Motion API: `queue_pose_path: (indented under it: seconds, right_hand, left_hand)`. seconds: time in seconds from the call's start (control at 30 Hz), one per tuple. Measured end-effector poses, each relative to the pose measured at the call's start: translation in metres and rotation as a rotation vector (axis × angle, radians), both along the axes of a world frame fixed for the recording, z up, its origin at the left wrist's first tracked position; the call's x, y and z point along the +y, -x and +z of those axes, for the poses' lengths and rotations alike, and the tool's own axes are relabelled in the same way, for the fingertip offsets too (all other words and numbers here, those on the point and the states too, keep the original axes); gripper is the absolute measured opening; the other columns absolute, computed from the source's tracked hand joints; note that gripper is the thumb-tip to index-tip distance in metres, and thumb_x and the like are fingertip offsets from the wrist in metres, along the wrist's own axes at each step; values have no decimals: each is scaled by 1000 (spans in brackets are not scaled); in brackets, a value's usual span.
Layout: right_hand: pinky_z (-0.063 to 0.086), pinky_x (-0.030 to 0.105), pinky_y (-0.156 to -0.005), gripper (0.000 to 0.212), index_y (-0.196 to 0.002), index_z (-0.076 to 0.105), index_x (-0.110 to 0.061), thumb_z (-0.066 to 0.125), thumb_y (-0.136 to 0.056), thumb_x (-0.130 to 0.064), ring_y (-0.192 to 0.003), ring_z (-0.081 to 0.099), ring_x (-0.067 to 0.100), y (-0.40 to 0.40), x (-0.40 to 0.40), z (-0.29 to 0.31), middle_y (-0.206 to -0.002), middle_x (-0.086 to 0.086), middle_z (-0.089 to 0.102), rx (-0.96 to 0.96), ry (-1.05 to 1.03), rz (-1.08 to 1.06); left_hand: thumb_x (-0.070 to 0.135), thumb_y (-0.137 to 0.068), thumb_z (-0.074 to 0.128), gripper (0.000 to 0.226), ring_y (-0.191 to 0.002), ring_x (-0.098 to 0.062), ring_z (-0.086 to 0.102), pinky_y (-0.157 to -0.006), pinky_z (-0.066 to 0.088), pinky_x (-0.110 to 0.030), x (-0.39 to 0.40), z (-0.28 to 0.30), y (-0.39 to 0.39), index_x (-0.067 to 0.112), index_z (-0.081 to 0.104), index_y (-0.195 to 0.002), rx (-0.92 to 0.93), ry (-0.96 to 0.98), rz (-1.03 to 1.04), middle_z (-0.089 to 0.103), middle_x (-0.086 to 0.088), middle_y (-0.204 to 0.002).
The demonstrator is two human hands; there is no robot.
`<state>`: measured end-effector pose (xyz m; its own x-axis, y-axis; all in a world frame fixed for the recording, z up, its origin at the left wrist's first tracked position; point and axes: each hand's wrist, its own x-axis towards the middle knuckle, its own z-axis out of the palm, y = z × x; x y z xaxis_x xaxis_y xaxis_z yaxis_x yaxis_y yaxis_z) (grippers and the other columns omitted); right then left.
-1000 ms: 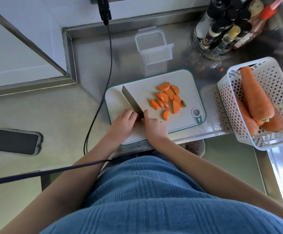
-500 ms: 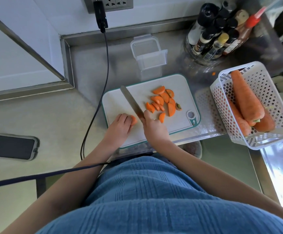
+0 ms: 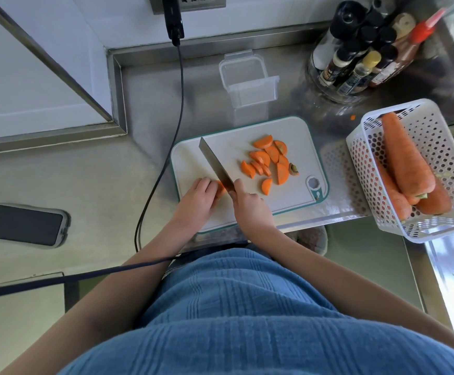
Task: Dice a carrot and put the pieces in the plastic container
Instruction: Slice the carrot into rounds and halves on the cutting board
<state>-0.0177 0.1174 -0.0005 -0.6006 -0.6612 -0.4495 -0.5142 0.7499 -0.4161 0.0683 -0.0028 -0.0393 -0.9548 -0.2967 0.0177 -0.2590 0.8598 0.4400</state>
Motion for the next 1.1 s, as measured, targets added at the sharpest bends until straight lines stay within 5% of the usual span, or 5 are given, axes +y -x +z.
queue_pose_path:
  seconds: [0.3, 0.5, 0.9, 1.1]
  right_hand:
    - [55, 49, -64, 22, -114, 32, -13, 29, -104, -32, -70, 61, 39, 1, 0, -6, -81, 19, 62, 29, 15, 34]
    - [44, 40, -62, 36, -131, 26, -12, 36, -98, -3, -83, 64, 40, 5, -2, -13, -93, 19, 64, 49, -135, 124]
    - [46, 39, -60, 19, -122, 33, -13, 35, -103, -13, -77, 64, 40, 15, 11, -10, -87, 18, 63, 99, -93, 29]
    - [44, 40, -62, 30, -127, 34, -13, 27, -104, -31, -79, 61, 42, 12, 16, 7, -90, 22, 62, 30, -30, -6]
  left_hand:
    - [-6, -69, 71, 24, -83, -32, 58, -63, 53, -37, -1, -2, 1, -2, 61, -91, 32, -8, -5, 59, -16, -88]
    - [-10, -67, 69, 23, -83, -26, 52, -60, 51, -38, -2, -6, -1, 0, 59, -86, 28, -25, 18, 58, -13, -84]
    - [-10, -68, 69, 23, -82, -30, 57, -58, 54, -39, -2, -1, -6, 0, 60, -87, 26, -3, -21, 57, -14, -87]
    - [-8, -67, 73, 26, -78, -31, 56, -54, 53, -38, -1, -1, -6, 0, 60, -89, 21, 45, -16, 56, -14, -86]
